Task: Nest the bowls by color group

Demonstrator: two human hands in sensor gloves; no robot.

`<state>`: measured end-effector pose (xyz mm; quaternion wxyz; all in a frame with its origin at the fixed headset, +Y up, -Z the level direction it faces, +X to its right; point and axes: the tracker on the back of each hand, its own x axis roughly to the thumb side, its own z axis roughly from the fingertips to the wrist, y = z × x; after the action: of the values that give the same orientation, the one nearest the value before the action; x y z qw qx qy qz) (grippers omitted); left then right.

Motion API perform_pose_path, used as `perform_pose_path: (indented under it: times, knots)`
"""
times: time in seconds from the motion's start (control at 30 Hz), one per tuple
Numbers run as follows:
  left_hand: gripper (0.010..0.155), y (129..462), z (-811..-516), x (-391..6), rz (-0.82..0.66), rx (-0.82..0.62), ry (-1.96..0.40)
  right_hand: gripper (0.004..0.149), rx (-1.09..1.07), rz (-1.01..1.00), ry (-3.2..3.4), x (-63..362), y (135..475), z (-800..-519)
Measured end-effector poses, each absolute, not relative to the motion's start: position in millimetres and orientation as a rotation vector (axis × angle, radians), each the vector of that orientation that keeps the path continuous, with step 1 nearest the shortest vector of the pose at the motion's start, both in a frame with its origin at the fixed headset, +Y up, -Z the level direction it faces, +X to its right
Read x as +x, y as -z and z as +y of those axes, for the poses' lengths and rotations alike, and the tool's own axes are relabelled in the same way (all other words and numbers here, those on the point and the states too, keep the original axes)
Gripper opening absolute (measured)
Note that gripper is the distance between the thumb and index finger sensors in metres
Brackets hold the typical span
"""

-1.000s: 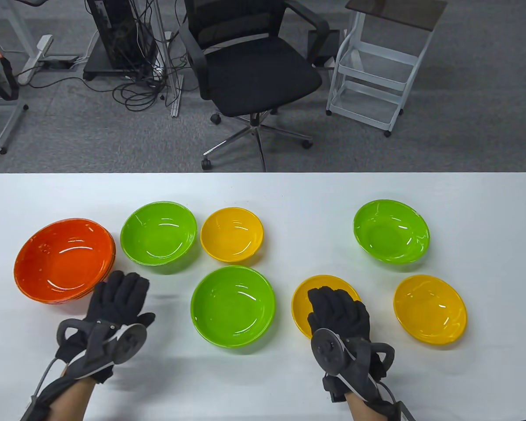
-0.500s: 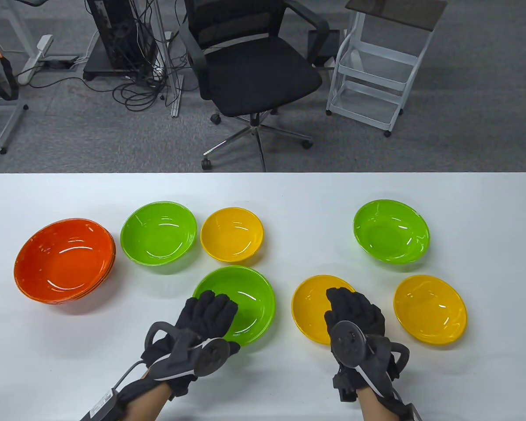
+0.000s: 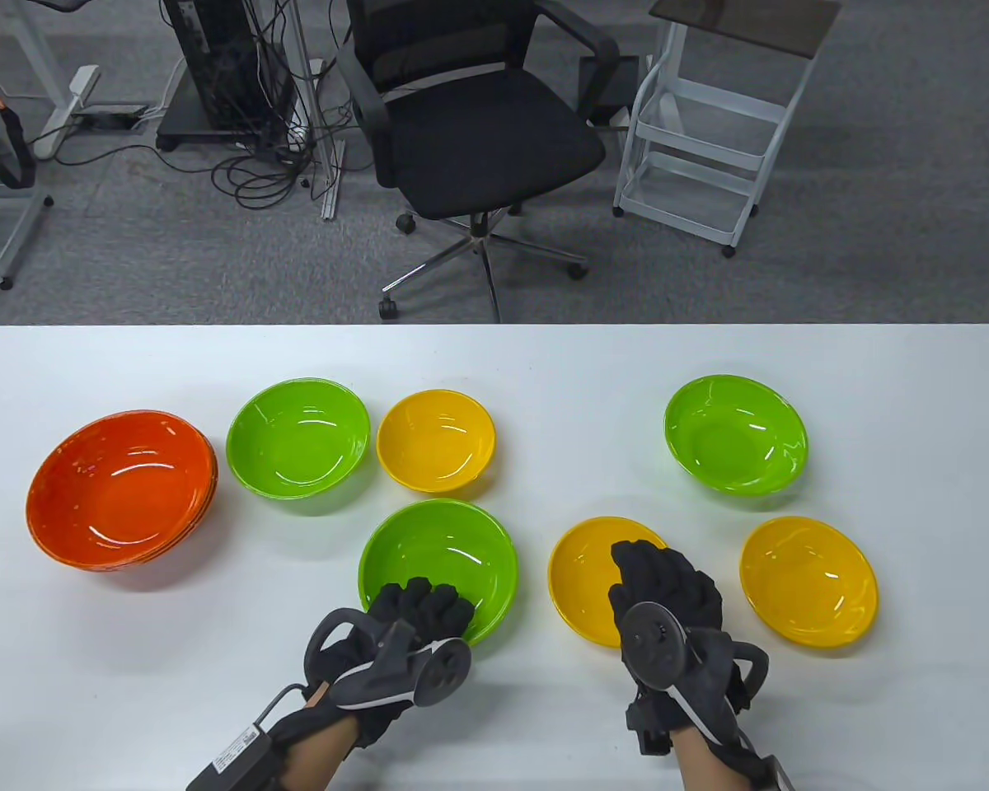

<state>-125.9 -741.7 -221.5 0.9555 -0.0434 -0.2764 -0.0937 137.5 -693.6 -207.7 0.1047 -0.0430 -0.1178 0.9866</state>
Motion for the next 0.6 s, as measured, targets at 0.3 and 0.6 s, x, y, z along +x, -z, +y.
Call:
perform_pose_path:
  times: [0.3, 0.6]
  knots:
    - [0.043, 215, -723, -130, -0.600, 0.061, 0.252, 0.051, -0.134, -0.354, -2.918, 139, 208, -696]
    - [0.043, 204, -680, -151, -0.598, 0.165, 0.284, 0.050, -0.167, -0.327, -2.932, 143, 210, -701]
